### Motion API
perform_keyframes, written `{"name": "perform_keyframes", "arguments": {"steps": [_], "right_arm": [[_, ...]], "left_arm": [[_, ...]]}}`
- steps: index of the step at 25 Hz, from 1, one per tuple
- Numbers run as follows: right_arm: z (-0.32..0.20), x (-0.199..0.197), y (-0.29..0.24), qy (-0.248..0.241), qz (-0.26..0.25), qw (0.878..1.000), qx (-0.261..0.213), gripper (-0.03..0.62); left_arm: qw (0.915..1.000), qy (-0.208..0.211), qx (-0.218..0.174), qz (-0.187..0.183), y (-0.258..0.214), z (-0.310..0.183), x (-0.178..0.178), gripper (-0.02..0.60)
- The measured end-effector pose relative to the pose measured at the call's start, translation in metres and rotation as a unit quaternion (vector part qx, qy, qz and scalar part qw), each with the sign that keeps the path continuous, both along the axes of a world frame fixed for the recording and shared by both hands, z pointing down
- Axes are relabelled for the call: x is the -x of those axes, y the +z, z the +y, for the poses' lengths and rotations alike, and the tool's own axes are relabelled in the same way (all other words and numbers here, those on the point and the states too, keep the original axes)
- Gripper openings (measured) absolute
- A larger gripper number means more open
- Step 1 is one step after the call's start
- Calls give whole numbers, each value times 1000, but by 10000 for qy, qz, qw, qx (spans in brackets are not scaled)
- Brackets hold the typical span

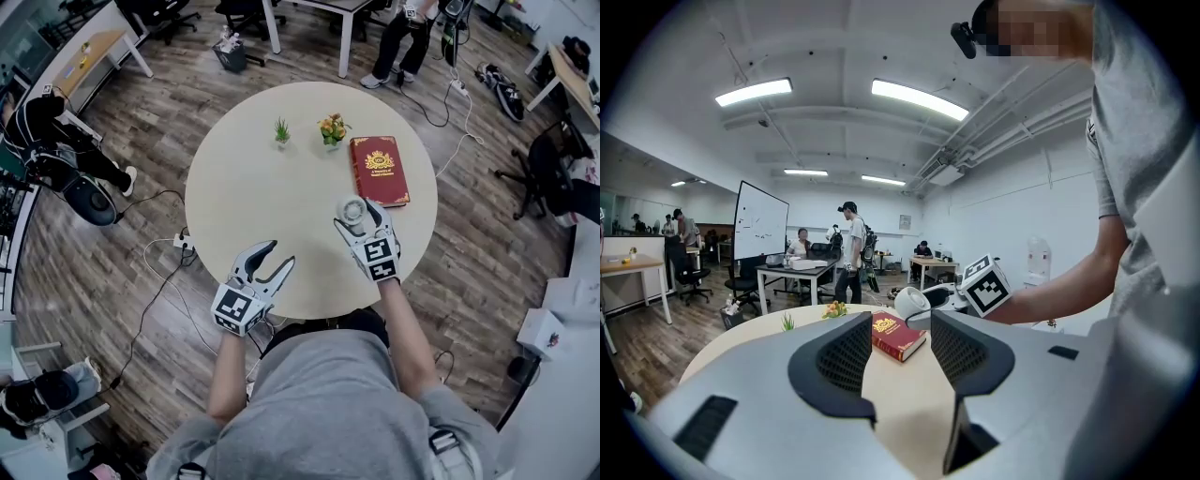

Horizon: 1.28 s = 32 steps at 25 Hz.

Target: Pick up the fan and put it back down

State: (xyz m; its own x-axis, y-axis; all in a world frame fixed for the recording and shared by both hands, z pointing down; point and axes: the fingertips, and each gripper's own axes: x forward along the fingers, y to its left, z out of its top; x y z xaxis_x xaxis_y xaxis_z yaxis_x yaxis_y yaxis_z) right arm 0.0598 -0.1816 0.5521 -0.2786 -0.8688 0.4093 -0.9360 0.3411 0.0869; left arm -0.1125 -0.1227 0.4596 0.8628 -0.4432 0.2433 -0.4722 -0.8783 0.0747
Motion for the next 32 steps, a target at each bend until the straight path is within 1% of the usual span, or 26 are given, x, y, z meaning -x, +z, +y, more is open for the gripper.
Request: {"name": "perform_keyframes", "arguments": {"steps": [13, 24, 32], "right_arm": [[-4, -4, 25, -80, -38, 9996, 275, 370], [-8, -1, 60, -246, -74, 9976, 636, 370], [-14, 1, 97, -319, -165, 9949, 938, 370]], "left_arm": [[9999, -63, 149, -53, 11, -9, -7, 211], [9994, -103, 326, -98, 26, -20, -18, 210], [9984, -149, 518, -173, 45, -30, -24, 211]]}}
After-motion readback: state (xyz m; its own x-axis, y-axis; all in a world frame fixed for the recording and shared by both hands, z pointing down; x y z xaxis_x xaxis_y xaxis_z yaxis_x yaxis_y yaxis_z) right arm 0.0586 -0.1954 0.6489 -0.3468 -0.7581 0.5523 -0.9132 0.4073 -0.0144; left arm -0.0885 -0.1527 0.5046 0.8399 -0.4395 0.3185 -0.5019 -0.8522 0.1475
